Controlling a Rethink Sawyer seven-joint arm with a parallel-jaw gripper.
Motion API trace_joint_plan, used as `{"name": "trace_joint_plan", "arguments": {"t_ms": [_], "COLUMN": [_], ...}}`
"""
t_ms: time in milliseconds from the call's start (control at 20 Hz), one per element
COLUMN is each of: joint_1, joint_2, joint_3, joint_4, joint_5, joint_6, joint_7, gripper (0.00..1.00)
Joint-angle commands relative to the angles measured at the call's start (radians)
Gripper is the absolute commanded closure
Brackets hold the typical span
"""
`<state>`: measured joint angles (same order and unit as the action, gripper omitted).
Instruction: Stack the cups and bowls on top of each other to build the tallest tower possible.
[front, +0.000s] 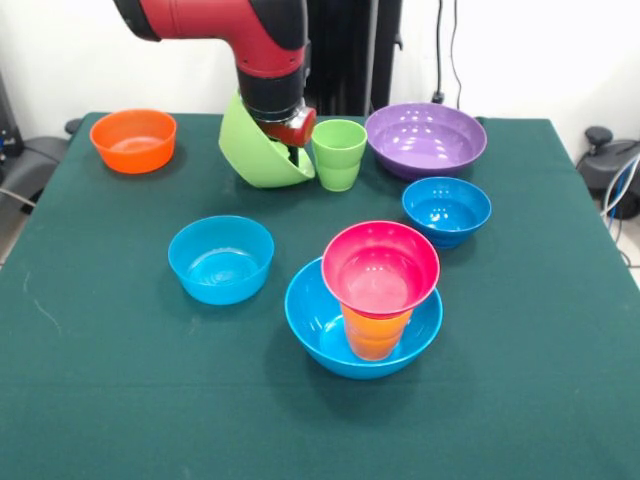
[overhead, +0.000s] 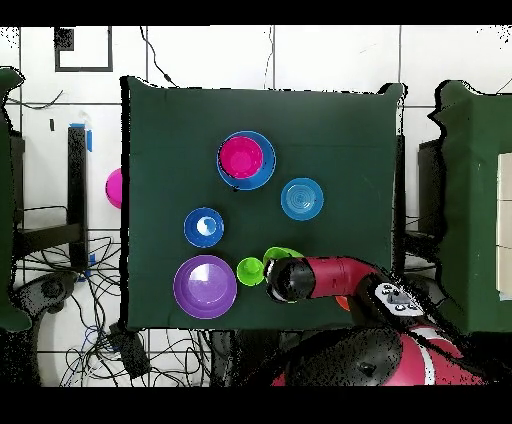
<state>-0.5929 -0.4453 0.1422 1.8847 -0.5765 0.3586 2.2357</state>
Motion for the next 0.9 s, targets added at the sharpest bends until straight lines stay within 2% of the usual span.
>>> {"name": "trace_joint_plan", "arguments": {"t_ms": [50, 500, 900], "joint_1": [0.034, 0.026, 0.007], "joint_2": [0.094, -0.027, -0.253], "joint_3": [0.060, 0.066, 0.096], "joint_4": [-0.066, 0.004, 0.069], "joint_5": [0.032, 0.053, 0.117], "joint_6": [-0.103, -0.009, 0.218], "joint_7": [0.083, 0.046, -0.074], "gripper": [0.00, 0.00, 0.00]}}
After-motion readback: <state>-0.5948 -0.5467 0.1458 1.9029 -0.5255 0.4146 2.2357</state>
